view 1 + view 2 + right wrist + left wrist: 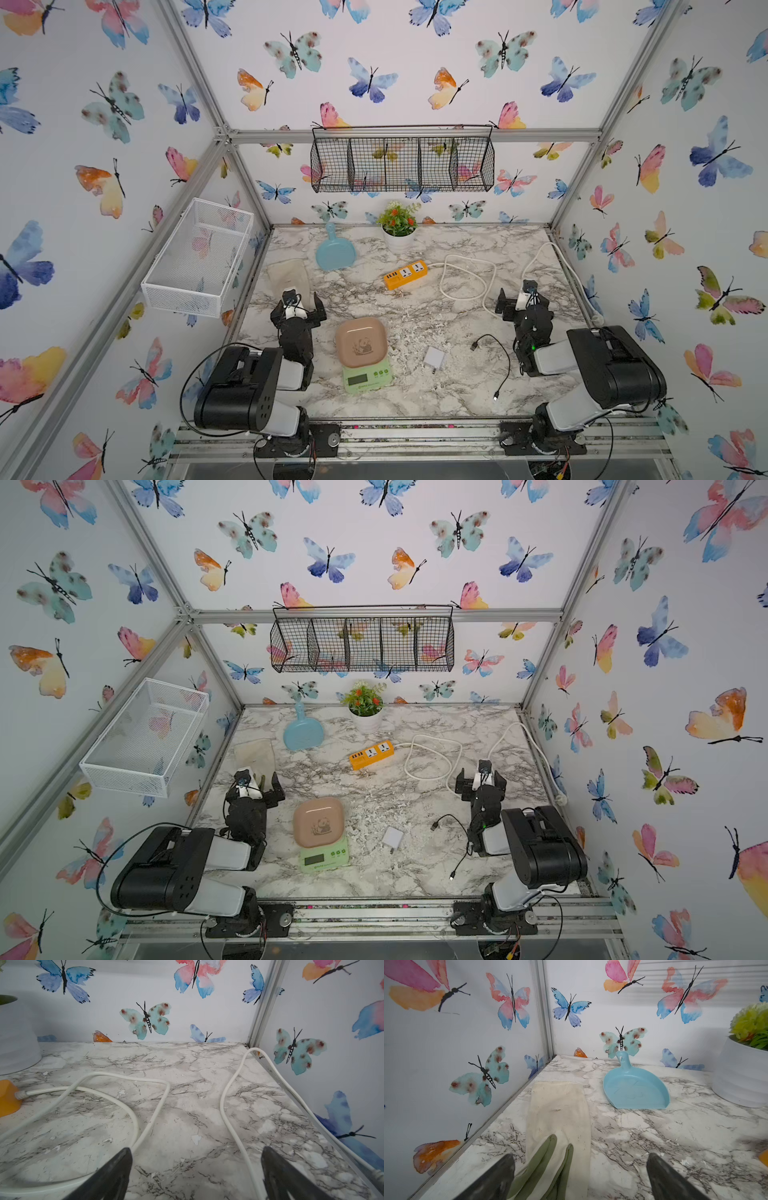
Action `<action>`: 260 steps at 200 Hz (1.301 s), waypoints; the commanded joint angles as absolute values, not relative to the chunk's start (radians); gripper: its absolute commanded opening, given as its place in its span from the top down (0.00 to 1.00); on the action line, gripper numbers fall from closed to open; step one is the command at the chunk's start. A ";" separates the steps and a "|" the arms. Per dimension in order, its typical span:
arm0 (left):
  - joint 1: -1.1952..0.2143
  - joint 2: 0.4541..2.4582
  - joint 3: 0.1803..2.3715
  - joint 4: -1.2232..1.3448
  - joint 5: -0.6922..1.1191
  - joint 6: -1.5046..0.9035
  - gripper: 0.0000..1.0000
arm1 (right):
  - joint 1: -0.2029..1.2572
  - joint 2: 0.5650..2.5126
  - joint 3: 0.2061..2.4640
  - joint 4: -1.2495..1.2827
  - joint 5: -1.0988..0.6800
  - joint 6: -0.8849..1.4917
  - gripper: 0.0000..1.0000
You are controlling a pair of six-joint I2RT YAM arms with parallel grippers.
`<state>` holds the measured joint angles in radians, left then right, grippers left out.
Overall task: Charge the electronic scale
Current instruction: Pick up the charging cable from the center of the board.
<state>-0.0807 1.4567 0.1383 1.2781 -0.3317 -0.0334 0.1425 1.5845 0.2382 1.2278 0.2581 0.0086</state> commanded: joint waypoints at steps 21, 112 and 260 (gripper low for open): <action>-0.084 1.461 0.146 1.287 -0.319 -0.034 0.02 | 0.136 1.583 0.240 1.239 0.272 0.021 0.02; -0.083 1.459 0.145 1.288 -0.319 -0.035 0.02 | 0.136 1.582 0.237 1.244 0.272 0.021 0.02; -0.307 1.093 0.545 0.375 -0.304 -0.331 0.02 | 0.137 1.399 0.881 0.135 -0.348 0.441 0.10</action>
